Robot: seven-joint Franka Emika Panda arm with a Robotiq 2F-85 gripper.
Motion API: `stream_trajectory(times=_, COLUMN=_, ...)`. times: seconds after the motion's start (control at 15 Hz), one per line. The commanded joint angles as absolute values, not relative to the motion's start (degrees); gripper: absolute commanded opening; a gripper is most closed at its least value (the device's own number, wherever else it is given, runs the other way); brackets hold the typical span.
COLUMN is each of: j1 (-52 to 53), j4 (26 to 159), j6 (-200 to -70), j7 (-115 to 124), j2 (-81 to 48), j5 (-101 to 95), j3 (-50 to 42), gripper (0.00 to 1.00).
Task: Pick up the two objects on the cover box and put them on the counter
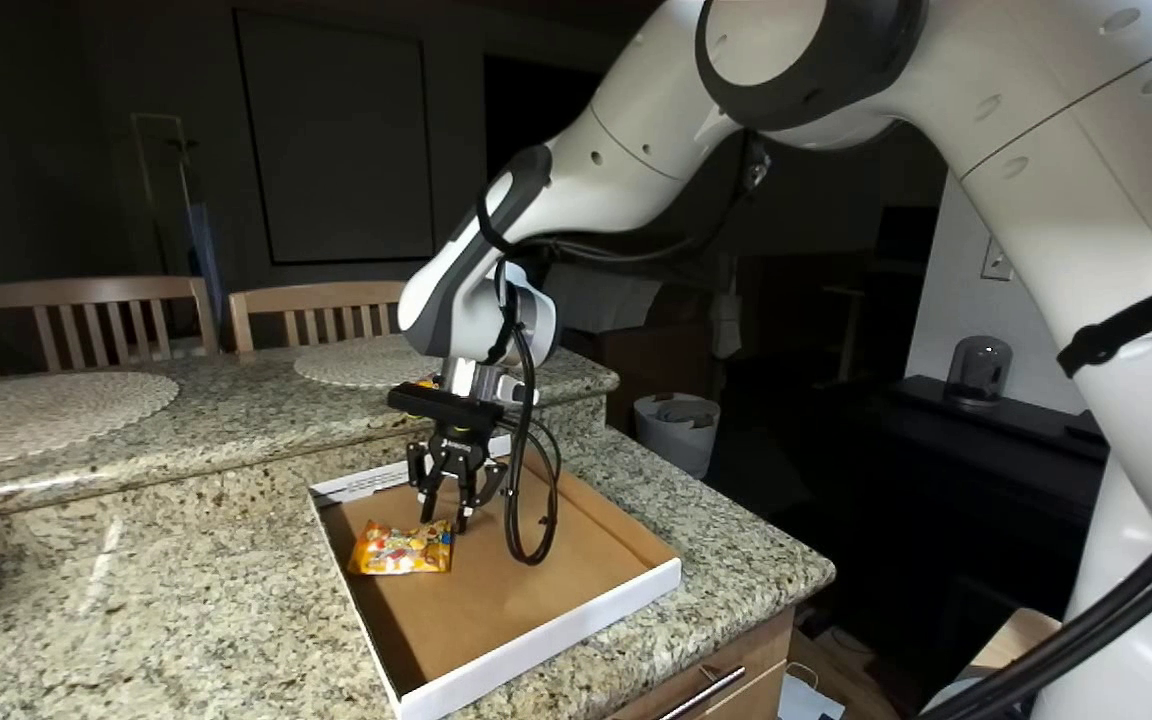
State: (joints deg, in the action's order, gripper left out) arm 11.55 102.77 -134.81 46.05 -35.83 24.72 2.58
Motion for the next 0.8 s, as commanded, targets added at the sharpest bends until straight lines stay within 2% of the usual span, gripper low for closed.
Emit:
stream_trajectory(times=0.0, j1=11.87, j4=103.57, j6=-133.95, j7=47.72, j2=-34.85, j5=22.98, j3=2.71, gripper=0.81)
stream_trajectory(times=0.2, j1=12.31, j4=104.01, j6=-134.07, j7=47.61, j2=-34.61, j5=22.77, j3=2.87, gripper=0.98)
stream_trajectory(times=0.47, j1=13.74, j4=104.62, j6=-134.61, j7=47.85, j2=-34.44, j5=21.35, j3=2.79, gripper=1.00)
stream_trajectory(times=0.53, j1=13.75, j4=104.44, j6=-134.54, j7=47.78, j2=-34.60, j5=21.36, j3=2.88, gripper=0.75)
stream_trajectory(times=0.6, j1=13.84, j4=104.34, j6=-134.42, j7=47.77, j2=-34.67, j5=21.31, j3=2.86, gripper=0.75)
stream_trajectory(times=0.73, j1=13.85, j4=104.31, j6=-134.48, j7=47.70, j2=-34.68, j5=21.45, j3=2.89, gripper=0.61)
